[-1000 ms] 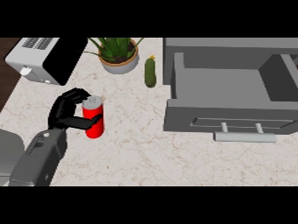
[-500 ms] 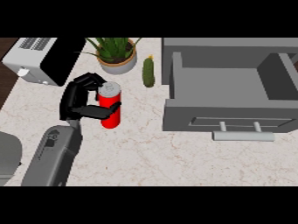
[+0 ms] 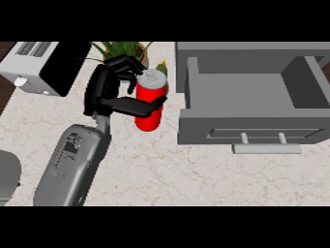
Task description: Pick up the can, place it into the drawer and close the drawer
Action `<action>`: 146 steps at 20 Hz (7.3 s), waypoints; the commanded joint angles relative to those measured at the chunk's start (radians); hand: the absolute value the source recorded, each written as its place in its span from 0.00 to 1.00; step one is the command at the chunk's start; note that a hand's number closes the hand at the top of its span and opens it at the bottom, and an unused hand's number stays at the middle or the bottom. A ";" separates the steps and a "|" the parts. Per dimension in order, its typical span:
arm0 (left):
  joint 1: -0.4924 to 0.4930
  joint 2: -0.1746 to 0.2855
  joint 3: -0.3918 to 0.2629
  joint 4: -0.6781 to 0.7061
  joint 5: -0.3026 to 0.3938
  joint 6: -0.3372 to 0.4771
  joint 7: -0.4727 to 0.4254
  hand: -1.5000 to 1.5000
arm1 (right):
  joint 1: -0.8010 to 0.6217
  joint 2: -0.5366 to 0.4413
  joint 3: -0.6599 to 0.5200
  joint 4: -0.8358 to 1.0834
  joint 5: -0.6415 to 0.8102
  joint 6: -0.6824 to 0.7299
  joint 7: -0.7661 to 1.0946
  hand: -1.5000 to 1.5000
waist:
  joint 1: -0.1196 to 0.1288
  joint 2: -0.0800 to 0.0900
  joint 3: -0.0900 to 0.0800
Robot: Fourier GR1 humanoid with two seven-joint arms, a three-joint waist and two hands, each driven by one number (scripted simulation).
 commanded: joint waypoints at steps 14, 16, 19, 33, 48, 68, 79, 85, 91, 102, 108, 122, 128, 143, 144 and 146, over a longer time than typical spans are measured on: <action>-0.551 -0.005 -0.146 0.294 0.065 0.293 0.176 1.00 | -0.046 -0.005 -0.002 0.014 0.000 0.018 0.021 0.00 | -0.028 0.008 0.000; -0.600 -0.005 -0.178 0.314 0.079 0.326 0.203 1.00 | -0.015 -0.018 -0.039 0.010 -0.023 0.033 -0.002 0.00 | -0.031 0.006 0.000; -0.683 -0.005 -0.086 0.456 0.099 0.255 0.149 1.00 | -0.067 -0.040 -0.051 0.004 -0.047 0.014 0.058 0.00 | -0.027 0.010 0.000; -0.871 -0.005 -0.231 0.748 0.261 0.341 0.054 1.00 | -0.070 -0.038 -0.049 0.079 -0.031 0.047 -0.010 0.00 | -0.051 0.013 0.001; -0.891 -0.005 -0.405 0.896 0.428 0.428 -0.063 1.00 | -0.186 -0.050 -0.042 0.162 -0.008 0.014 0.007 0.00 | -0.101 0.027 0.003; -0.866 -0.005 -0.544 0.999 0.508 0.517 -0.129 0.00 | -0.230 -0.057 -0.002 0.110 0.019 -0.001 0.070 0.00 | -0.114 0.034 0.002; -0.841 -0.005 -0.554 0.961 0.584 0.566 -0.182 0.00 | -0.191 -0.077 0.016 0.028 0.102 0.013 0.010 0.00 | -0.123 0.033 0.002; -0.876 -0.005 -0.549 0.949 0.637 0.595 -0.153 0.00 | -0.234 -0.143 0.054 -0.022 0.240 0.020 -0.005 0.00 | -0.129 0.035 0.001; -0.870 -0.005 -0.511 0.934 0.693 0.576 -0.213 0.00 | -0.266 -0.161 0.115 -0.043 0.392 -0.004 -0.041 0.00 | -0.096 0.031 0.000; -0.895 -0.005 -0.541 0.914 0.692 0.620 -0.185 0.00 | -0.347 -0.261 0.234 0.171 0.844 -0.088 -0.109 0.00 | -0.025 0.013 0.000; -0.888 0.010 -0.512 0.891 0.666 0.598 -0.172 0.00 | -0.422 -0.240 0.338 0.379 1.054 -0.183 -0.116 0.00 | 0.011 0.006 0.000; -0.736 0.222 -0.558 0.559 0.577 0.607 0.024 0.00 | -0.601 -0.159 0.254 0.923 1.151 -0.492 -0.206 0.00 | 0.058 -0.001 0.000; -0.715 0.296 -0.564 0.456 0.557 0.614 0.114 0.00 | -0.738 -0.144 0.231 1.111 1.235 -0.566 -0.182 0.00 | 0.063 0.004 0.000; -0.548 0.455 -0.557 0.237 0.526 0.570 0.193 0.00 | -1.069 -0.158 0.094 1.553 1.299 -0.836 -0.210 0.00 | 0.078 0.018 0.002; -0.547 0.442 -0.562 0.227 0.513 0.584 0.178 0.00 | -1.073 -0.131 0.095 1.585 1.311 -0.890 -0.209 0.00 | 0.083 0.021 0.002; -0.483 0.479 -0.561 0.153 0.523 0.563 0.183 0.00 | -1.129 -0.168 0.065 1.645 1.300 -0.884 -0.217 0.00 | 0.096 0.018 0.001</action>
